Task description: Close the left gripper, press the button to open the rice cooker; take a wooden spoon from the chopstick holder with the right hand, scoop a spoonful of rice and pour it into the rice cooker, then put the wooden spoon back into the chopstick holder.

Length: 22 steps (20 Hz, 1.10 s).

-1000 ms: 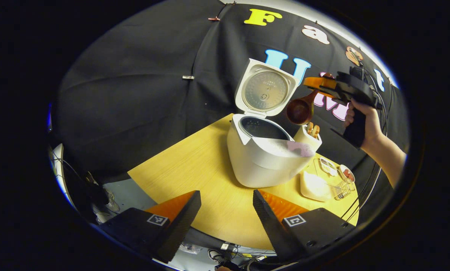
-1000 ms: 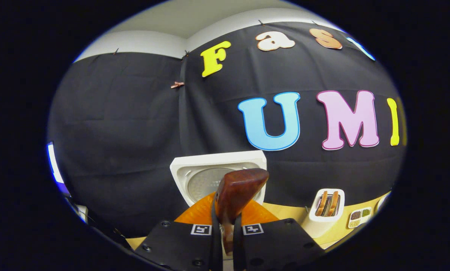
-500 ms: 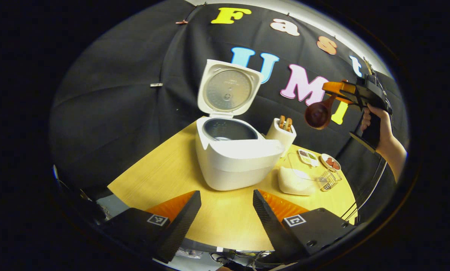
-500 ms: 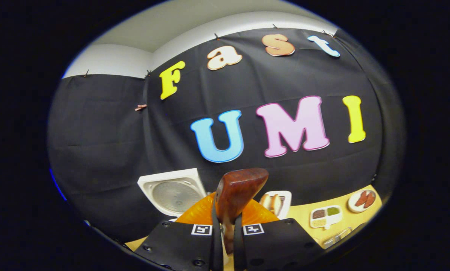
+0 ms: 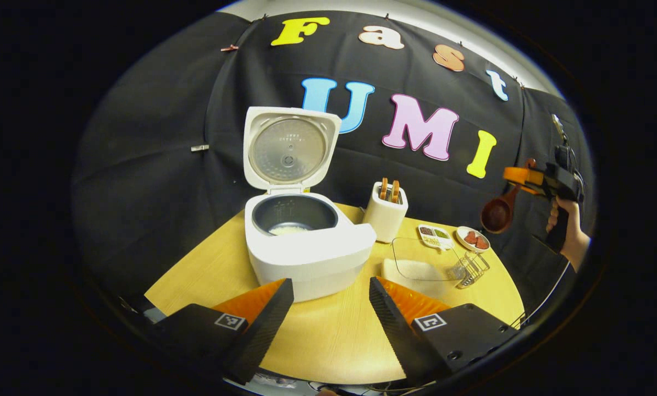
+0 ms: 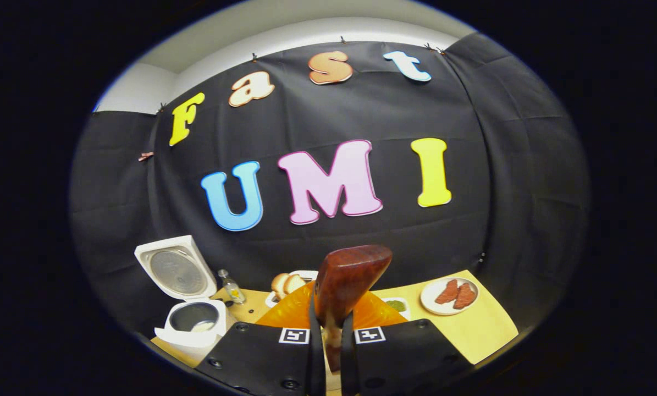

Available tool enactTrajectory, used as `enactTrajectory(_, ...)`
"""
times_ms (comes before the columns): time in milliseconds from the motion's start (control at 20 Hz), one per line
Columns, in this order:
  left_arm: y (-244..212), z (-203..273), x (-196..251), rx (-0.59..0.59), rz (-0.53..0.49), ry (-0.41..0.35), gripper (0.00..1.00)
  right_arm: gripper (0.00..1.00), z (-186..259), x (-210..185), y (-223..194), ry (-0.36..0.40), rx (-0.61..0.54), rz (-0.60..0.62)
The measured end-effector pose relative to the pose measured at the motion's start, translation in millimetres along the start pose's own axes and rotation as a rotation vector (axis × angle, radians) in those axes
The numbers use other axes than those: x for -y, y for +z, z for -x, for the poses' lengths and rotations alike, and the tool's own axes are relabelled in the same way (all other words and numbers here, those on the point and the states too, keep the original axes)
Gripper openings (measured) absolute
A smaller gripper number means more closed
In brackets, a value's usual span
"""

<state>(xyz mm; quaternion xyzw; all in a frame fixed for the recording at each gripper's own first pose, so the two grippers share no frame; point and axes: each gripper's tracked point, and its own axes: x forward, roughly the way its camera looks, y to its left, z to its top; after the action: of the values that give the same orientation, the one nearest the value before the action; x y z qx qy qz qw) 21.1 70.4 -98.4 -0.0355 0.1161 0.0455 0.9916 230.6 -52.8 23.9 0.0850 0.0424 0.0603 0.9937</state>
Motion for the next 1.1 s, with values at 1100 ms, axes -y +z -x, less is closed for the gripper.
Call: enactTrajectory(1100, 77.6, 1.4, 46.9, 0.118, 0.085, 0.207, 0.96, 0.15, -79.5, 141.9, -196.1, -0.145, -0.33, -0.202)
